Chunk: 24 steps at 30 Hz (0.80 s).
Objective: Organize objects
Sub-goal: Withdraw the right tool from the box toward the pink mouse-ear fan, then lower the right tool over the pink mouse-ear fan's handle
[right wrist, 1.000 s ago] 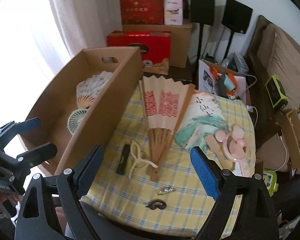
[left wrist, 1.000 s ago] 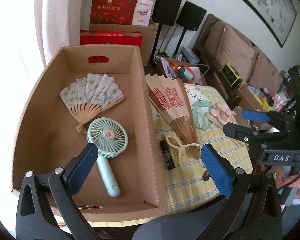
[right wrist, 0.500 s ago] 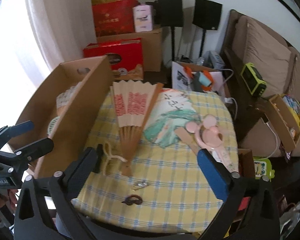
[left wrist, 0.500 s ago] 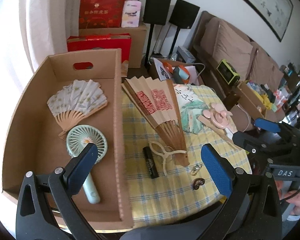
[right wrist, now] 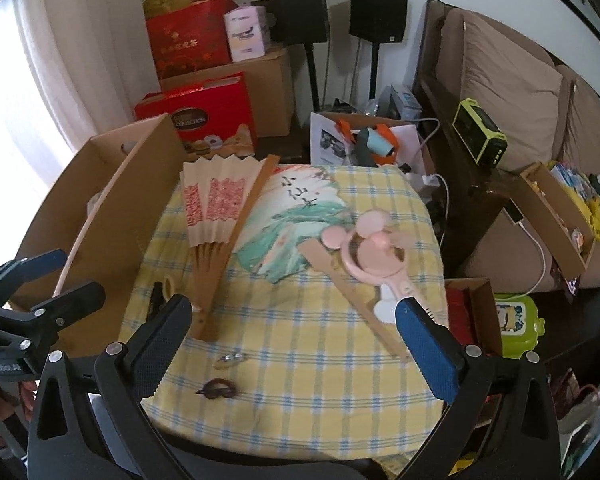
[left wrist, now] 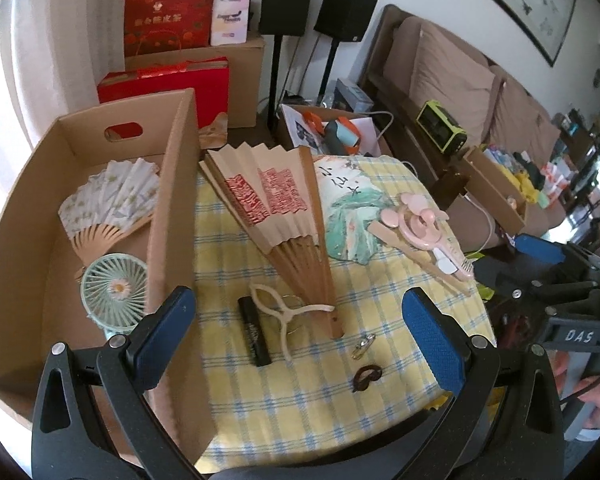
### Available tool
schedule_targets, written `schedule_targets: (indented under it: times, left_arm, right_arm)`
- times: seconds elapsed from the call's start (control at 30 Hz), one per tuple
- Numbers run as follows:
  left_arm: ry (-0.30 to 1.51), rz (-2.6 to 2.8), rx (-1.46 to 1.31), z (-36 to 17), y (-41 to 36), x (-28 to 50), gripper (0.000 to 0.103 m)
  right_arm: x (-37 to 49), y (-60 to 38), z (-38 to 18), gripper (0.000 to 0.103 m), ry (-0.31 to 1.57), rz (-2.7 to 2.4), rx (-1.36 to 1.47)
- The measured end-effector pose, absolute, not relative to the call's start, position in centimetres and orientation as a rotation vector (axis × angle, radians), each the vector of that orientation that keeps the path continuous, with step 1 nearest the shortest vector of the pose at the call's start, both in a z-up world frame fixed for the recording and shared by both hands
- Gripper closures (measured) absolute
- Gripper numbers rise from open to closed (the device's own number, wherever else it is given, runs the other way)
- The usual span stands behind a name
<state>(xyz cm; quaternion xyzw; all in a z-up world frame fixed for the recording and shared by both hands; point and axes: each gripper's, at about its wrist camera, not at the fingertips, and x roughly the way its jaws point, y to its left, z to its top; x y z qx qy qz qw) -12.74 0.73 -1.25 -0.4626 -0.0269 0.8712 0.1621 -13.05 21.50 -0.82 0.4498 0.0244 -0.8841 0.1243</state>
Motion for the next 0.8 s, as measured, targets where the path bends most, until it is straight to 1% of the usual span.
schedule_targets:
  times: [0.2,0.37,0.6,0.67,0.77,0.8]
  left_arm:
    - [-0.105,2.417,-1.340,-2.4,2.6,-13.7,0.000]
    - [-0.105,2.378,-1.349,-3.5,4.2,-14.3,0.000]
    - [-0.090,2.296,-1.388,-6.1,6.6,-15.3,0.000]
    - [-0.089,2.282,-1.395,-6.7,7.2,-15.4,0.000]
    - [-0.096,2.255,-1.401,-7.3,7.9,-15.9,0.000]
    - [-0.100,2.245,-1.402,-7.4,8.2,-16.0,0.000]
  right_arm:
    - [-14.5,25.0,-0.5,0.000,0.005,-2.583,1.331]
    - [-16.2,27.8,-1.5,0.000,-0.056,-2.610,1.353]
    - [-18.2,30.1,-3.9,0.003,-0.056,-2.624,1.411]
    - [-18.4,30.7,-4.7,0.006,-0.058,-2.623,1.423]
    - [-18.6,32.0,-6.6,0.014,-0.089,-2.598,1.464]
    - [-18.8,32.3,-7.1,0.018,-0.089,-2.597,1.475]
